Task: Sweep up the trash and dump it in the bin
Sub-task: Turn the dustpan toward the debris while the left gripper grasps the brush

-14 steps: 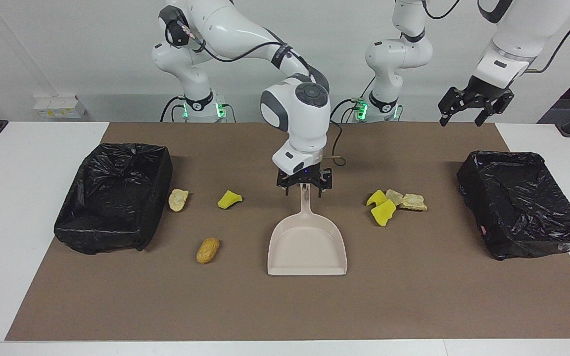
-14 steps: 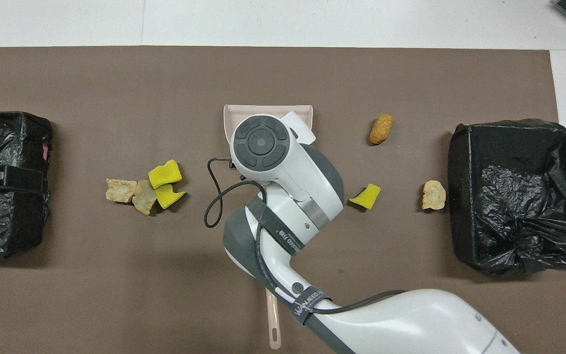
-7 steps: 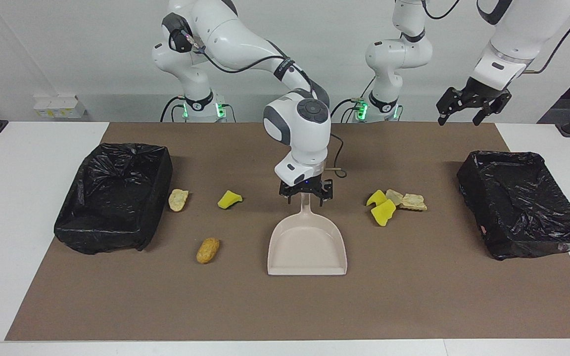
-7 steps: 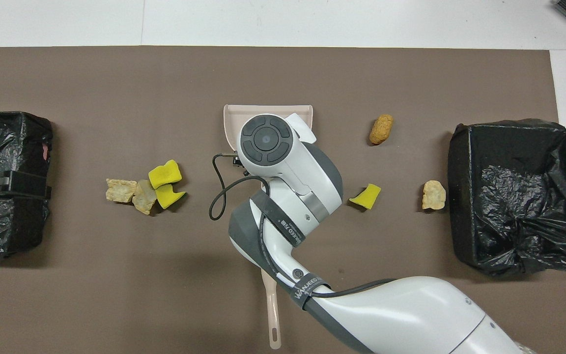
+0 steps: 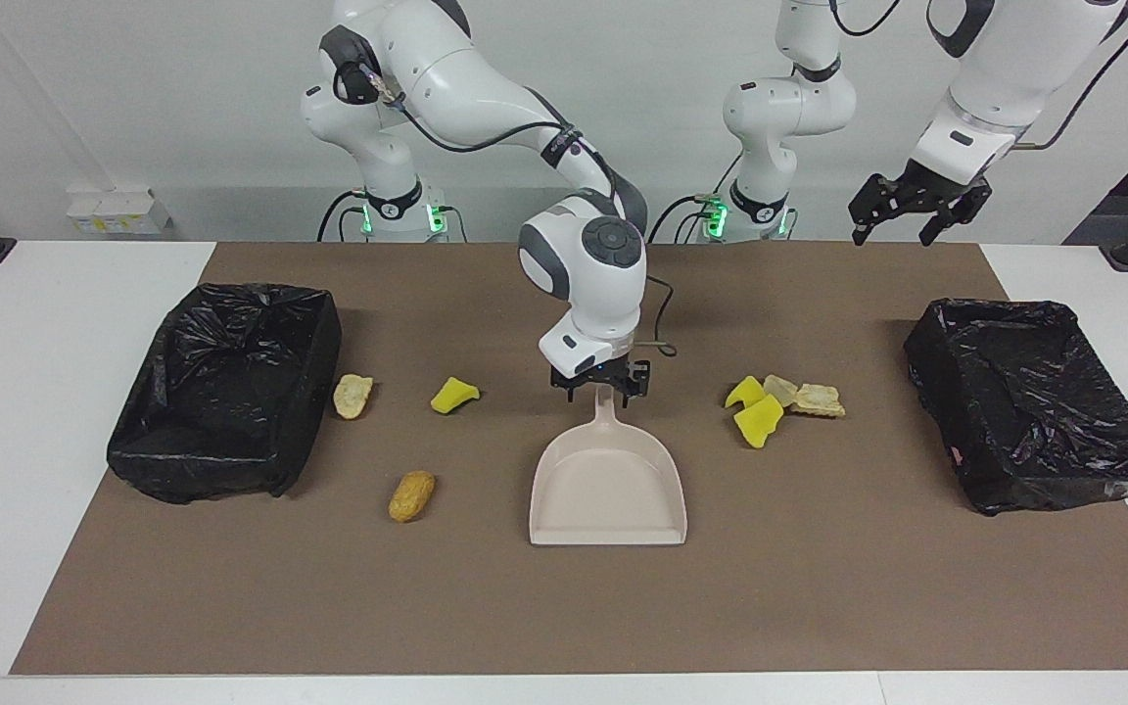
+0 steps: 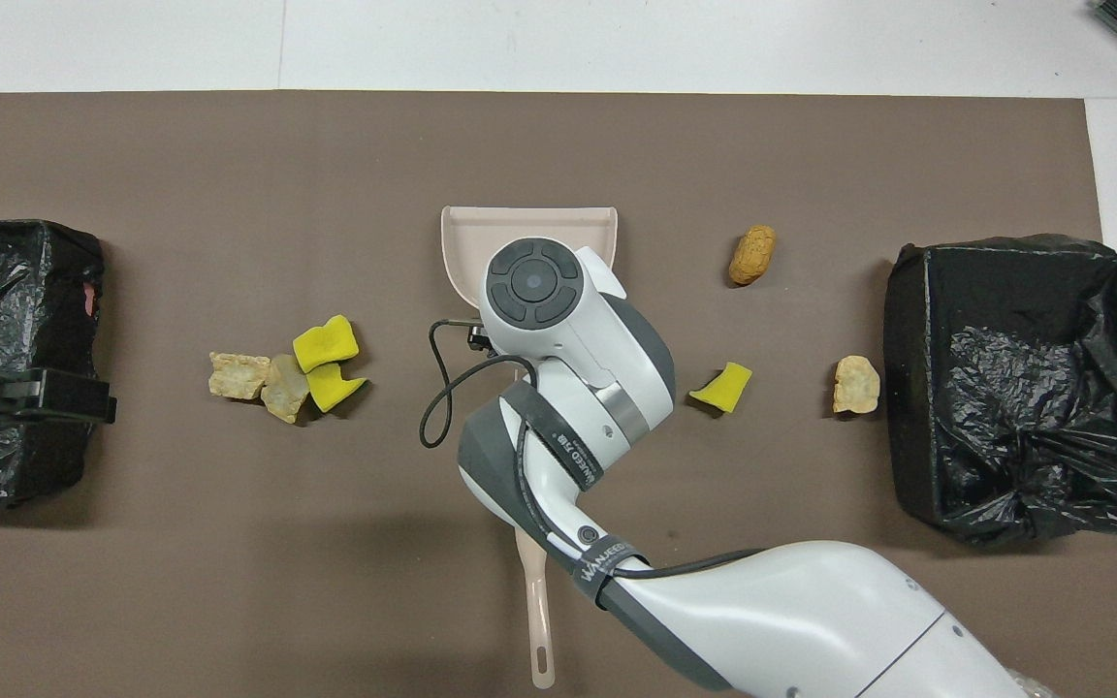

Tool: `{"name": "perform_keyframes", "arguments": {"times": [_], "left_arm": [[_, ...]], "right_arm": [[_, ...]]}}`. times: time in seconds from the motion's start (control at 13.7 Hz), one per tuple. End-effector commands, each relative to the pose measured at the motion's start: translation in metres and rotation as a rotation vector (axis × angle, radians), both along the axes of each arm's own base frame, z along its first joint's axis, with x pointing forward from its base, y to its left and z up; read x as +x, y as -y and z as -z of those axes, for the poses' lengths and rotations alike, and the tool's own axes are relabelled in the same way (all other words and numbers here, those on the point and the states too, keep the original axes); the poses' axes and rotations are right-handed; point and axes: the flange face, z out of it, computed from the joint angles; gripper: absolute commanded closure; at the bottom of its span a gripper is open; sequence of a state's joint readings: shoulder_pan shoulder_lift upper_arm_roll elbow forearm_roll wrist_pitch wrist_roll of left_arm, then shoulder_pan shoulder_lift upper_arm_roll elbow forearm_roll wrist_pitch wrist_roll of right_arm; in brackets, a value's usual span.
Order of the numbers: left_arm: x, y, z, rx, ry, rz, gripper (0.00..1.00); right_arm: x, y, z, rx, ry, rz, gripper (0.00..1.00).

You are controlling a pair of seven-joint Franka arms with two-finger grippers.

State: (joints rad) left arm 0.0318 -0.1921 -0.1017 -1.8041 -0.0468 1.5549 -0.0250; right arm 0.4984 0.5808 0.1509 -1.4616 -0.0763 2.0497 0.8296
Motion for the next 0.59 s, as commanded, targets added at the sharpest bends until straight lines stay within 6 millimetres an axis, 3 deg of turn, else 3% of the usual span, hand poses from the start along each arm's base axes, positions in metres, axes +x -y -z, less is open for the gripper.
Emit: {"name": "perform_keyframes", "arguments": {"times": [0.0, 0.29, 0.44, 0.51], "left_arm": [[-0.015, 0.0, 0.005, -0.002, -0.008, -0.007, 0.0], [-0.029, 0.003, 0.01, 0.001, -0.02, 0.0, 0.0], [-0.051, 0.012, 0.019, 0.007, -0.028, 0.016, 0.0], [-0.064, 0.03, 0.025, 0.008, -0.037, 0.057, 0.0]], "right_arm": [[-0.001, 0.004, -0.003, 0.032, -0.003, 0.041, 0.39], [0.004, 0.01, -0.006, 0.033, 0.001, 0.036, 1.0], [0.008, 0.014, -0.006, 0.036, 0.01, 0.031, 1.0], [0.009, 0.015, -0.008, 0.035, 0.017, -0.011, 1.0]]}}
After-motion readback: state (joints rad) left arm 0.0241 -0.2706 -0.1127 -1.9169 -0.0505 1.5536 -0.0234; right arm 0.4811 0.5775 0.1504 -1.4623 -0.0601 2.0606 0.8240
